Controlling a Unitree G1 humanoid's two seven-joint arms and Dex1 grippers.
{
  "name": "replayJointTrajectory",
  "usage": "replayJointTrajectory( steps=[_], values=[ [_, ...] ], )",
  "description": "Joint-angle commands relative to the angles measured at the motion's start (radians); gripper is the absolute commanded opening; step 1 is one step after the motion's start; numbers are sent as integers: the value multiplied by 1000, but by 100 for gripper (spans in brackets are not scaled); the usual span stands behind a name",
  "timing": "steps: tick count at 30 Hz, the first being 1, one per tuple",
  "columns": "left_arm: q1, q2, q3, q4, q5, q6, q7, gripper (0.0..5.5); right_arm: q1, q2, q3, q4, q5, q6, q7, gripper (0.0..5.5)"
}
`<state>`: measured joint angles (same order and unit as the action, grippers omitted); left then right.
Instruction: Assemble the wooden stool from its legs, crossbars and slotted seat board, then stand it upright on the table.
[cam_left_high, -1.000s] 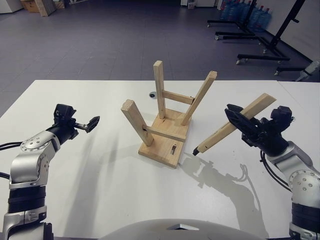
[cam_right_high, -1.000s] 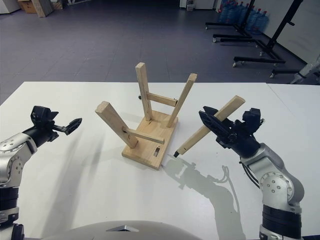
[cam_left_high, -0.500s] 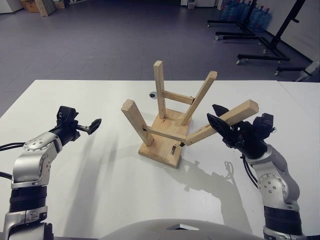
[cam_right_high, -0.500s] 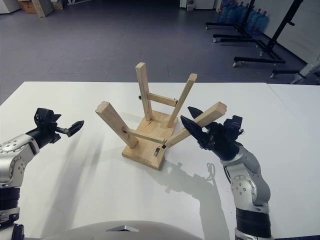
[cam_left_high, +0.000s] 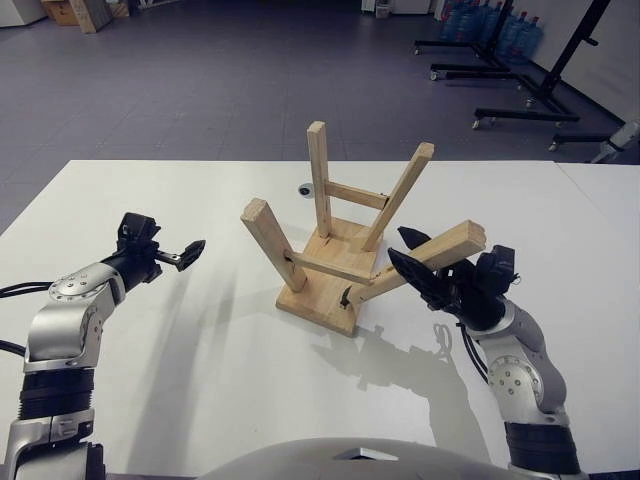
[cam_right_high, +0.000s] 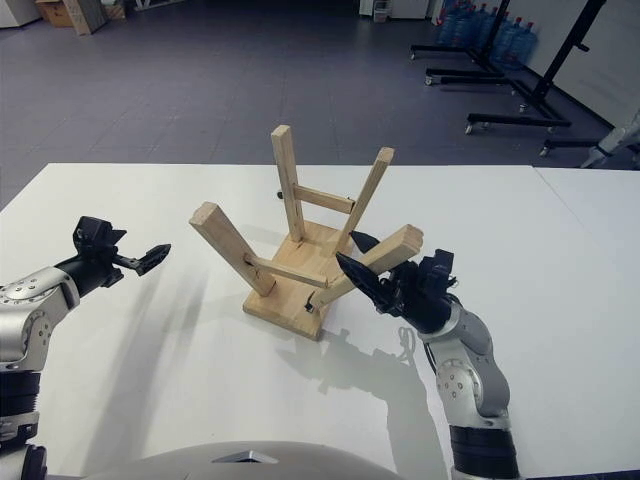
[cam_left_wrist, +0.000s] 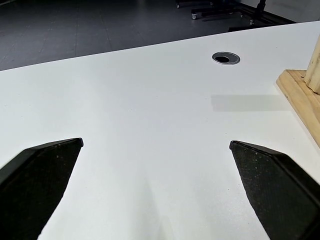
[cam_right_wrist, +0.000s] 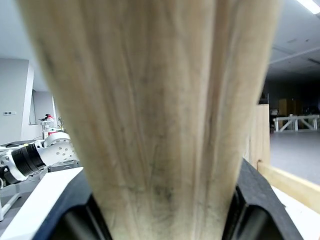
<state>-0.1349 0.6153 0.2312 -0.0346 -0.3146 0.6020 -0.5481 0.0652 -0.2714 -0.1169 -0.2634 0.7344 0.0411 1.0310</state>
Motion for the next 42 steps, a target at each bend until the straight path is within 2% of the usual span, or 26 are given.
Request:
replayJointTrajectory(
  steps=[1,14,23,33,42],
  values=[
    [-23,7,-15,14,14,-15,-6,540,-36,-3,-4,30,-18,-30,6,205],
    [-14,-3,-23,31,19,-41,-4,540,41,-21,-7,-7,-4,-27,5,205],
    [-8,-8,-28,20,16,-39,0,540,5,12,43,10,-16,-28,-5,205],
    [0,-15,-34,6,17,-32,4,540,1,-26,11,8,0,-20,-3,205],
    [4,-17,-38,1,19,-31,6,540,24,-6,37,3,-11,-29,-9,205]
  ],
)
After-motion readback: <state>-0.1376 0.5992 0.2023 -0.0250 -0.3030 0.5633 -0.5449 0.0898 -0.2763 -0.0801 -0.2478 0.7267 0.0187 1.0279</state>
